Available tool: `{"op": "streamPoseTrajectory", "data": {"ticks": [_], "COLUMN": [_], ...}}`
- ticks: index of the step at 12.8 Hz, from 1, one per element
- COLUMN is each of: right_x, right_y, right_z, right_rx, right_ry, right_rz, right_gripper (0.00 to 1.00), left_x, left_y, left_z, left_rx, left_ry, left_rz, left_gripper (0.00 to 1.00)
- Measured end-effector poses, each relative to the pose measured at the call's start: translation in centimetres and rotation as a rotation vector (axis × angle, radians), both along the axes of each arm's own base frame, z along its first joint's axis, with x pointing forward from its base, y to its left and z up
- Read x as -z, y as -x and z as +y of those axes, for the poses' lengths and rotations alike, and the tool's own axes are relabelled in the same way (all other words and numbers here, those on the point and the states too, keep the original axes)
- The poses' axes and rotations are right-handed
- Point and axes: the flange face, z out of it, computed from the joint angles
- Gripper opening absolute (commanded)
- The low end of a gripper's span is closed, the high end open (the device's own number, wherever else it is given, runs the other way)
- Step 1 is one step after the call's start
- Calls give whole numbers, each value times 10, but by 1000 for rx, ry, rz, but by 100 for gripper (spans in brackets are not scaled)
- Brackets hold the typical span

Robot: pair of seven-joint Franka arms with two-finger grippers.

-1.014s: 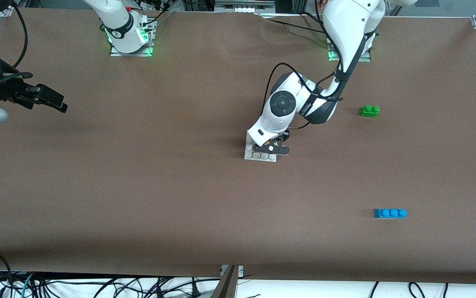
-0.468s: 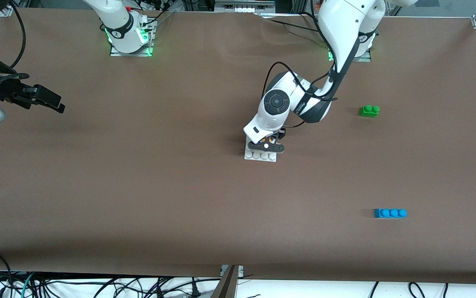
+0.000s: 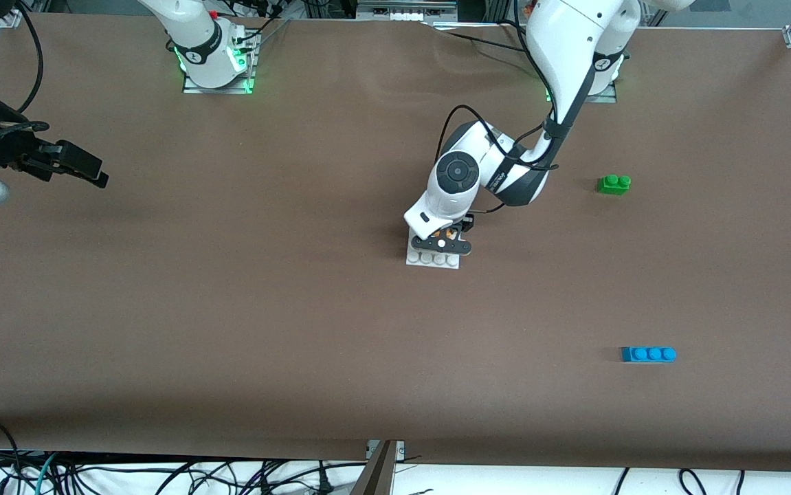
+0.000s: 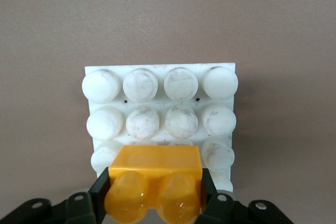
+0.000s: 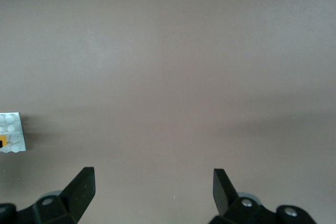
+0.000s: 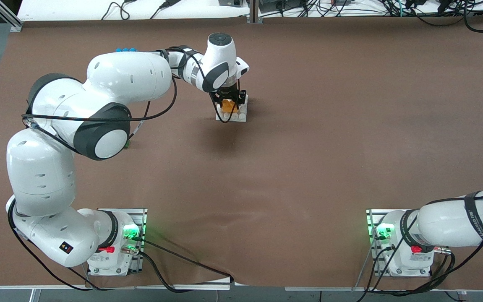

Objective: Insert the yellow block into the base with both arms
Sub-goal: 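Press the yellow brick onto the plate studs and open the left gripper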

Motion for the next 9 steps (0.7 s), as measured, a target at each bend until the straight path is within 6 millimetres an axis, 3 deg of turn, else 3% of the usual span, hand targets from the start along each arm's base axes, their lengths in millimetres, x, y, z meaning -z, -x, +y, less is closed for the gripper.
{"op": "streamPoseTrajectory", "data": {"ticks": [1,3,4,9], "right_x": [0,0,0,0], "right_y": [0,0,0,0], "right_z": [0,0,0,1], "right_rx": [0,0,0,-1], "right_ry": [0,0,0,0], "right_rz": [0,0,0,0], "right_gripper": [99,99,99,99], "left_x": [0,1,1,0], "left_y": [0,0,0,-1], "left_z": [0,0,0,0], "left_rx": [0,0,-1,-10], "left_ry": [0,0,-1,0], "left_rz": [0,1,1,0], "left_gripper": [72,81,95,99]}}
